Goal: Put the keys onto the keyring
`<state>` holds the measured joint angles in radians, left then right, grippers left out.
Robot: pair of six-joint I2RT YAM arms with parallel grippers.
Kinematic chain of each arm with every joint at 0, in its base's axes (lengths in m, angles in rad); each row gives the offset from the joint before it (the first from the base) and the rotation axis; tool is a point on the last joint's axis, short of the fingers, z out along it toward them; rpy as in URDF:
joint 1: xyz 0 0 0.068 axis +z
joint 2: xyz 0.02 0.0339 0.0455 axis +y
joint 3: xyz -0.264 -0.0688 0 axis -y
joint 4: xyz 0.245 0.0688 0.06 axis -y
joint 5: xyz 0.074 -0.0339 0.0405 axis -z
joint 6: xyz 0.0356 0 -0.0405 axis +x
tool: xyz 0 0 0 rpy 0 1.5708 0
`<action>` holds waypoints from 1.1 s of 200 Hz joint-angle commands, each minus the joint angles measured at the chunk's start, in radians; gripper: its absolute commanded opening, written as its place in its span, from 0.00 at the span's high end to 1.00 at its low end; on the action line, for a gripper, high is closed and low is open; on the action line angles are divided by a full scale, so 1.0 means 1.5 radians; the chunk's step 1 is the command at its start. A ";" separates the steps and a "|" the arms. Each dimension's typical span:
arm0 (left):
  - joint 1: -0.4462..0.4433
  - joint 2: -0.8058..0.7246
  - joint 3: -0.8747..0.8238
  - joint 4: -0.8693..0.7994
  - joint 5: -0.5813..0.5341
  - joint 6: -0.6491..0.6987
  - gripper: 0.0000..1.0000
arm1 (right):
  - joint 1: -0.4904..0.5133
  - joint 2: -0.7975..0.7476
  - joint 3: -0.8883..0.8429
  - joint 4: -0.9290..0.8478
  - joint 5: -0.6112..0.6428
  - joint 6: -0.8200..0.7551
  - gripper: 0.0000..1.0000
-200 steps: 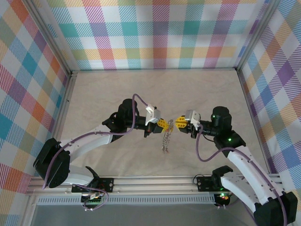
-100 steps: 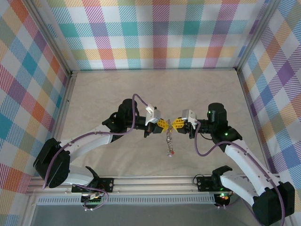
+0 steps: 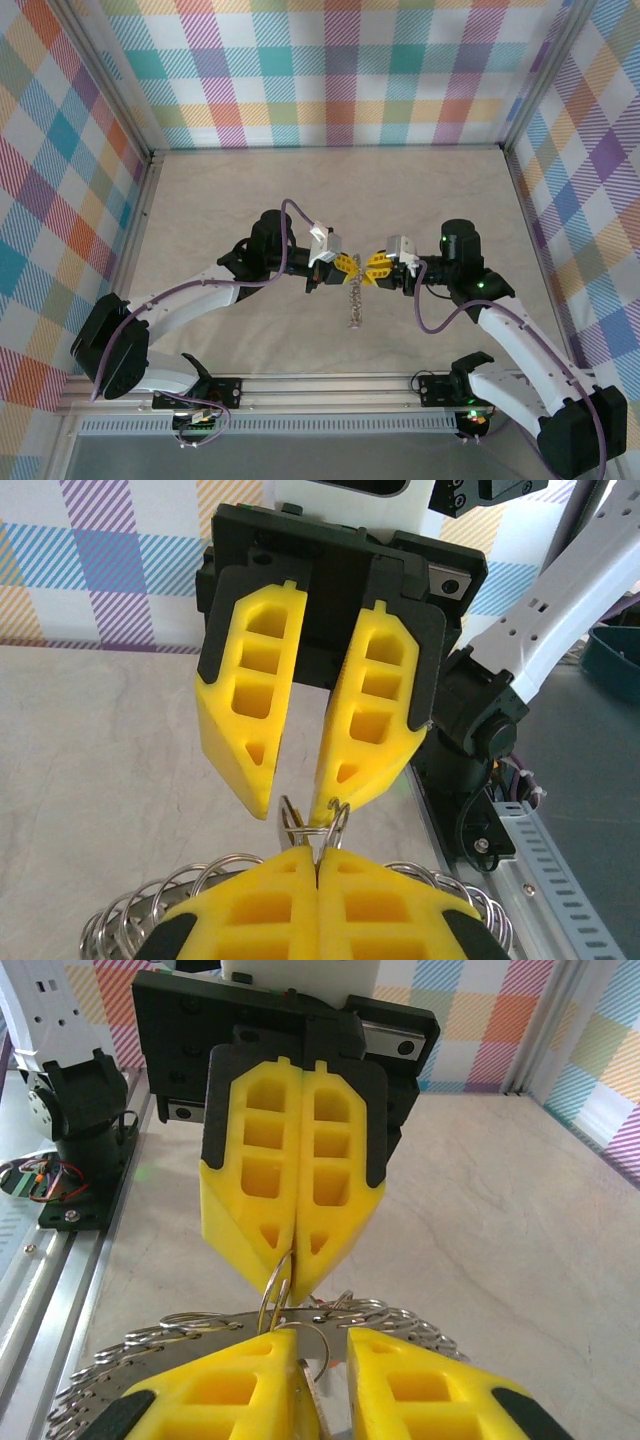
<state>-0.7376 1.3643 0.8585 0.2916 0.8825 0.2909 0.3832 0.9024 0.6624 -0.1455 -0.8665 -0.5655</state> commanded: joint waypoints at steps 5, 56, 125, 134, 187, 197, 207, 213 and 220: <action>-0.006 -0.008 0.018 0.049 0.015 -0.006 1.00 | 0.010 0.005 0.017 -0.023 -0.056 -0.023 0.77; -0.006 -0.010 0.015 0.050 0.013 -0.003 1.00 | 0.010 0.002 0.017 -0.038 -0.043 -0.037 0.76; -0.005 -0.003 0.023 0.042 0.017 0.001 1.00 | 0.010 -0.003 0.028 -0.074 -0.045 -0.078 0.76; -0.004 -0.001 0.025 0.043 0.018 0.001 1.00 | 0.010 -0.003 0.028 -0.070 -0.046 -0.078 0.76; -0.005 0.000 0.024 0.042 0.018 0.001 1.00 | 0.011 0.002 0.018 -0.027 -0.071 -0.060 0.81; -0.005 0.001 0.025 0.043 0.018 0.000 1.00 | 0.012 0.004 0.018 -0.024 -0.073 -0.060 0.82; -0.005 0.003 0.026 0.043 0.018 0.000 1.00 | 0.014 0.005 0.018 -0.023 -0.073 -0.060 0.83; -0.005 0.005 0.027 0.044 0.018 0.000 1.00 | 0.014 0.005 0.017 -0.021 -0.073 -0.059 0.83; -0.005 0.005 0.028 0.044 0.018 -0.001 1.00 | 0.015 0.004 0.017 -0.021 -0.072 -0.059 0.84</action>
<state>-0.7380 1.3647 0.8604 0.2920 0.8978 0.2901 0.3878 0.9085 0.6750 -0.2142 -0.8997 -0.6445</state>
